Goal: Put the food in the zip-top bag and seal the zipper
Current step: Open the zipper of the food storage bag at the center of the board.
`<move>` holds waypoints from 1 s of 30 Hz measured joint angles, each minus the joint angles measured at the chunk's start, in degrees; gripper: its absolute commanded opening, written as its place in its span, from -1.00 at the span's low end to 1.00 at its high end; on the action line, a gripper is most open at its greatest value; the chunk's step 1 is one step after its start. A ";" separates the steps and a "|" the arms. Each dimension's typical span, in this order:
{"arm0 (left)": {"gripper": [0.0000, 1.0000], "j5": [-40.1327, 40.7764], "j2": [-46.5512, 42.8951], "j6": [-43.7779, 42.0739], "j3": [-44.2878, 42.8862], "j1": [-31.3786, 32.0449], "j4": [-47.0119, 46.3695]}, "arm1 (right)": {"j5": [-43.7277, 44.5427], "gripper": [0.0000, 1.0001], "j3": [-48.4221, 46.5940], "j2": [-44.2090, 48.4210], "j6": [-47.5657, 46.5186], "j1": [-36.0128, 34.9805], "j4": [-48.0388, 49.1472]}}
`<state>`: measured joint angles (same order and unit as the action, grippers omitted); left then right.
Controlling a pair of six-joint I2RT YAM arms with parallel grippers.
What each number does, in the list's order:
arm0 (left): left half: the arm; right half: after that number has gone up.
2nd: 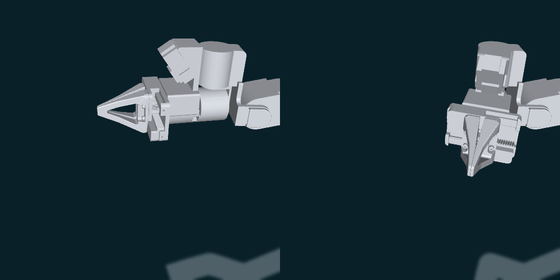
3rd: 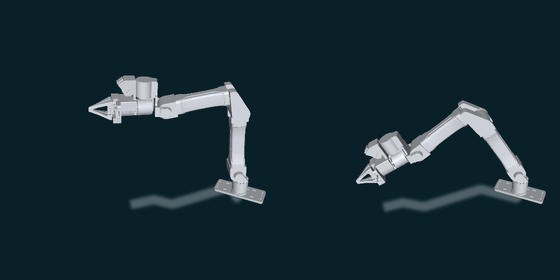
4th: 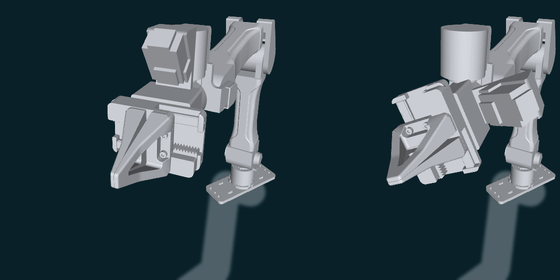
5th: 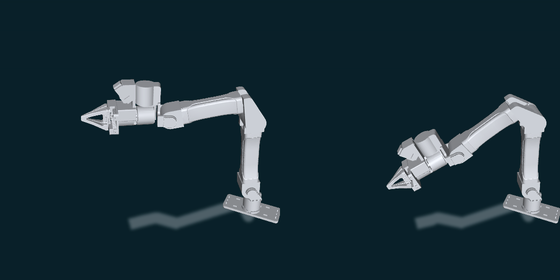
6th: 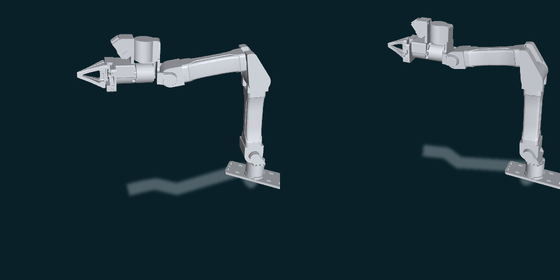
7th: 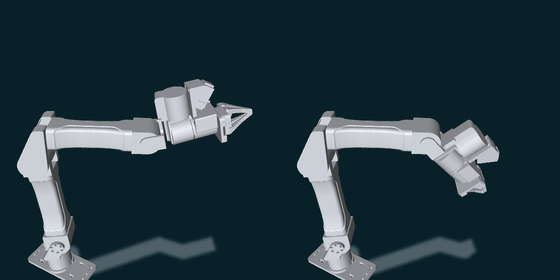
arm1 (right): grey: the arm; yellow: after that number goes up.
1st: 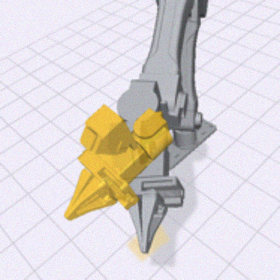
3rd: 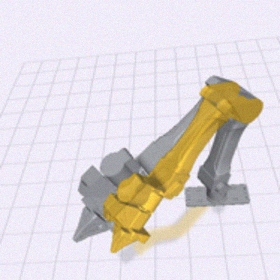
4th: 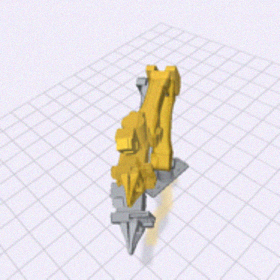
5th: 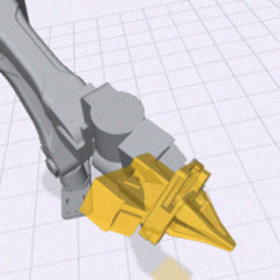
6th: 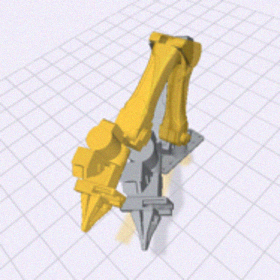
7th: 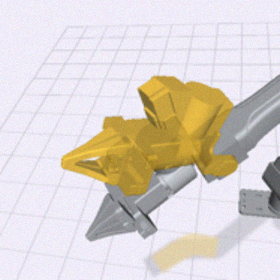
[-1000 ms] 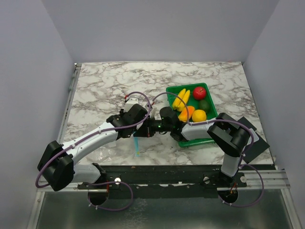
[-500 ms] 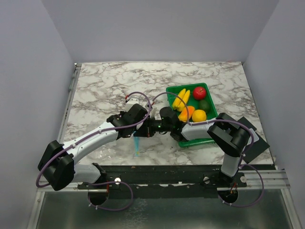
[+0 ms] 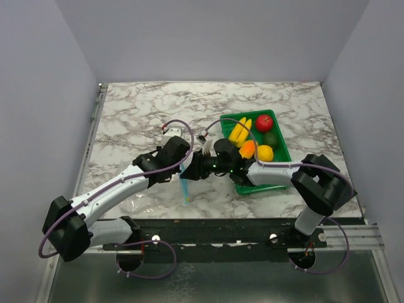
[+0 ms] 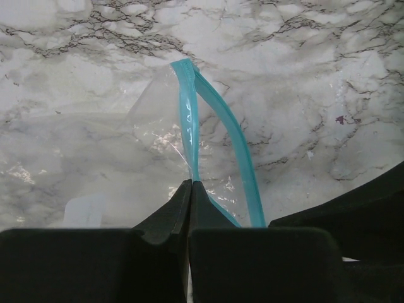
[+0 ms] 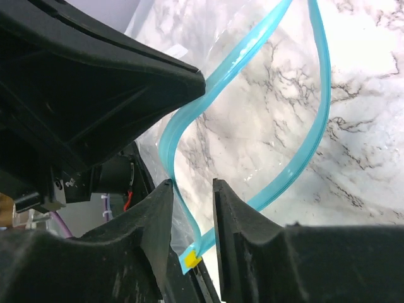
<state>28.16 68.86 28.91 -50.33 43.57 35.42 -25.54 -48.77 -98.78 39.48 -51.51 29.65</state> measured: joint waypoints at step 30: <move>-1.00 -9.27 -7.72 0.33 -6.75 -0.02 2.54 | 13.46 0.01 -4.92 13.35 -3.45 -0.20 -27.63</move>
<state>18.90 61.14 29.23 -57.08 43.55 37.95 -12.08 -53.69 -85.43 36.03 -51.70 2.02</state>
